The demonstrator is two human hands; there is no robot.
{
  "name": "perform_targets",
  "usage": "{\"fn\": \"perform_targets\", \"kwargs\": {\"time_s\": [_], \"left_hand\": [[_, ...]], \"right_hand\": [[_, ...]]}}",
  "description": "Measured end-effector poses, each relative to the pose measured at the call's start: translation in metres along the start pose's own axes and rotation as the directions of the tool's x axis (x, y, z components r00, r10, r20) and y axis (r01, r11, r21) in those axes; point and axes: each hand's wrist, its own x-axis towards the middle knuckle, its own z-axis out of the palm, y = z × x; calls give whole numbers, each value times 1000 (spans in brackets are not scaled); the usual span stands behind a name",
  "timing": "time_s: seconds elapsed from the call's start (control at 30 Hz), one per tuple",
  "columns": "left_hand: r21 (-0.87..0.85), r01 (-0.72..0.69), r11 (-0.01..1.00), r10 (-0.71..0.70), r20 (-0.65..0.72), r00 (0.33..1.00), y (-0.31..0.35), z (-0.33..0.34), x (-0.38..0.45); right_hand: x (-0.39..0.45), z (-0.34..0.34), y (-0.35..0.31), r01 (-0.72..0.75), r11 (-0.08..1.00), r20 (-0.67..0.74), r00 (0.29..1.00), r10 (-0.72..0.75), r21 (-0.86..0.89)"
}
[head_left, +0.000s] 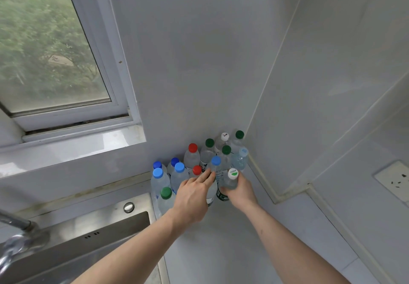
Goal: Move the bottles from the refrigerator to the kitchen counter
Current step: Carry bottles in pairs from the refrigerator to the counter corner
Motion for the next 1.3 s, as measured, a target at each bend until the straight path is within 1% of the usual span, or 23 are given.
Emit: {"fn": "perform_targets", "kwargs": {"time_s": [0.1, 0.23, 0.4, 0.53, 0.63, 0.73, 0.87, 1.0, 1.03, 1.17, 1.3], "left_hand": [[-6, 1, 1000, -1, 6, 1000, 1, 0, -3], [-1, 12, 1000, -12, 33, 999, 2, -2, -6], [50, 15, 999, -20, 94, 995, 3, -4, -6], [99, 13, 995, -32, 192, 981, 5, -9, -4], [84, 18, 996, -35, 200, 979, 6, -15, -11], [45, 0, 999, -7, 162, 987, 9, -23, -29], [8, -46, 999, 45, 128, 991, 12, -36, -78], [-51, -50, 997, 56, 120, 991, 11, -36, -128], [-62, -57, 996, 65, 145, 987, 17, -32, -137], [-146, -121, 982, 144, 163, 976, 56, -22, -157], [-169, -233, 958, 266, 214, 940, 100, -15, -167]], "right_hand": [[-4, -1, 5, 19, 1000, 37, 999, -18, -11], [-11, -5, 6, 4, 1000, 27, 1000, -5, 29], [-24, -10, 5, 21, 999, 17, 1000, -21, 28], [-38, -17, 3, 39, 999, 6, 999, -39, 13], [-58, -23, 0, 4, 999, 3, 1000, -4, 31], [-86, -24, 2, -41, 998, -13, 999, 41, 54], [-146, -31, 5, -47, 993, 40, 998, 42, 109], [-206, -40, 19, -30, 993, 75, 997, 21, 114], [-222, -43, 24, -39, 993, 75, 997, 31, 108], [-267, -63, 41, -23, 997, 0, 1000, 23, 70], [-326, -92, 58, -95, 991, -111, 988, 106, 96]]}}
